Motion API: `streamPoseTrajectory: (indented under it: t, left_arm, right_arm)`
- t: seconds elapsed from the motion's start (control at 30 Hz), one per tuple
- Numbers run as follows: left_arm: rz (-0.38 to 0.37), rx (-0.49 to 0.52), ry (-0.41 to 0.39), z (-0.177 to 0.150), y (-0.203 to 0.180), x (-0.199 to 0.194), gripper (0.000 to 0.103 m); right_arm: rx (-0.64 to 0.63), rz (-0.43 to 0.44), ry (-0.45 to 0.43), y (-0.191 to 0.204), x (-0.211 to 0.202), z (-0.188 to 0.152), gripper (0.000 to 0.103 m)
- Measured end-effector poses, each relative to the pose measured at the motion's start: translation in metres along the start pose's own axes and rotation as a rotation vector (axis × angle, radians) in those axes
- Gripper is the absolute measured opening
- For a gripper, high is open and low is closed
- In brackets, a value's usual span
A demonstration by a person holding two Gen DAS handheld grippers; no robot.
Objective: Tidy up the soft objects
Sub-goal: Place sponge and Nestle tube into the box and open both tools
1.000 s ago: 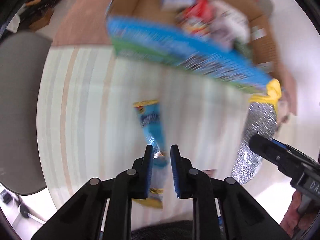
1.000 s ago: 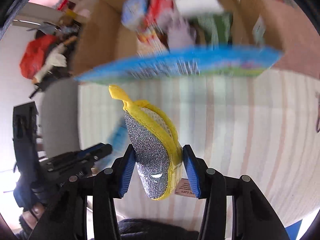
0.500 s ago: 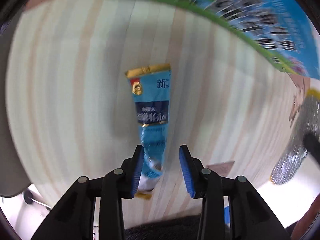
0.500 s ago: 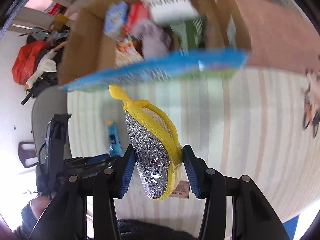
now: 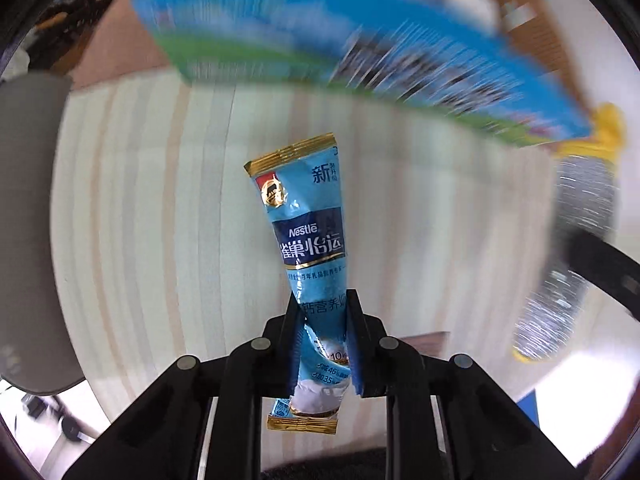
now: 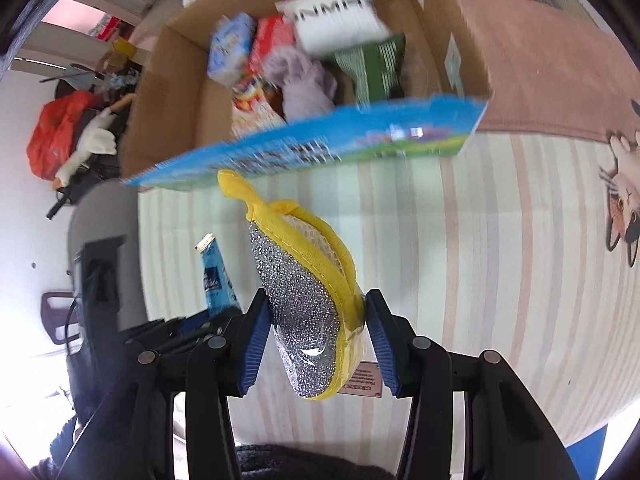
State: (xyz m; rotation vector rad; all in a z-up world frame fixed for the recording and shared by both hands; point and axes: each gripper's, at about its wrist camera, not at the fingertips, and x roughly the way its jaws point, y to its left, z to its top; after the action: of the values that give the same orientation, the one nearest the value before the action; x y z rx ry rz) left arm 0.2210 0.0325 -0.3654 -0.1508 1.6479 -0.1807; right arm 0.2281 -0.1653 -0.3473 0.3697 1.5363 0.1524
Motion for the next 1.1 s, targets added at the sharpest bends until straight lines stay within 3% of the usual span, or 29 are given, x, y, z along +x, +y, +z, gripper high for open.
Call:
streamPoseTrajectory:
  t: [0.17, 0.23, 0.3, 0.37, 0.47, 0.57, 0.7, 0.8, 0.9, 1.07, 1.1]
  left_arm:
    - [-0.086, 0.04, -0.154, 0.009, -0.013, -0.102, 0.016]
    - [-0.101, 0.063, -0.215, 0.028, -0.021, -0.139, 0.016]
    - [-0.095, 0.084, -0.247, 0.045, -0.034, -0.152, 0.016]
    - [-0.042, 0.115, -0.281, 0.079, -0.038, -0.167, 0.016]
    - [0.056, 0.137, -0.29, 0.121, -0.038, -0.16, 0.016]
    - [0.128, 0.132, -0.223, 0.167, -0.031, -0.139, 0.016]
    - [0.16, 0.106, -0.14, 0.197, -0.015, -0.077, 0.016]
    - [0.223, 0.083, -0.05, 0.22, -0.006, -0.046, 0.02]
    - [0.194, 0.062, -0.017, 0.226, -0.004, -0.035, 0.021]
    - [0.167, 0.087, -0.019, 0.226, -0.009, -0.036, 0.043]
    - [0.156, 0.08, -0.019, 0.229, -0.011, -0.034, 0.054]
  right_arm:
    - [-0.022, 0.044, -0.076, 0.012, -0.049, 0.01, 0.05]
    - [-0.028, 0.031, -0.111, 0.017, -0.068, 0.019, 0.05]
    - [-0.033, -0.012, -0.149, 0.021, -0.087, 0.033, 0.05]
    - [-0.023, -0.069, -0.171, 0.021, -0.095, 0.052, 0.05]
    - [-0.007, -0.183, -0.179, 0.021, -0.089, 0.089, 0.05]
    - [-0.005, -0.286, -0.149, 0.017, -0.067, 0.126, 0.05]
    - [0.01, -0.394, -0.108, 0.009, -0.03, 0.167, 0.05]
    - [0.025, -0.454, -0.059, 0.003, -0.001, 0.191, 0.052]
    - [0.052, -0.438, -0.016, -0.004, 0.018, 0.203, 0.063]
    - [0.033, -0.411, -0.019, 0.002, 0.024, 0.208, 0.081]
    - [0.025, -0.412, -0.017, 0.004, 0.026, 0.207, 0.085]
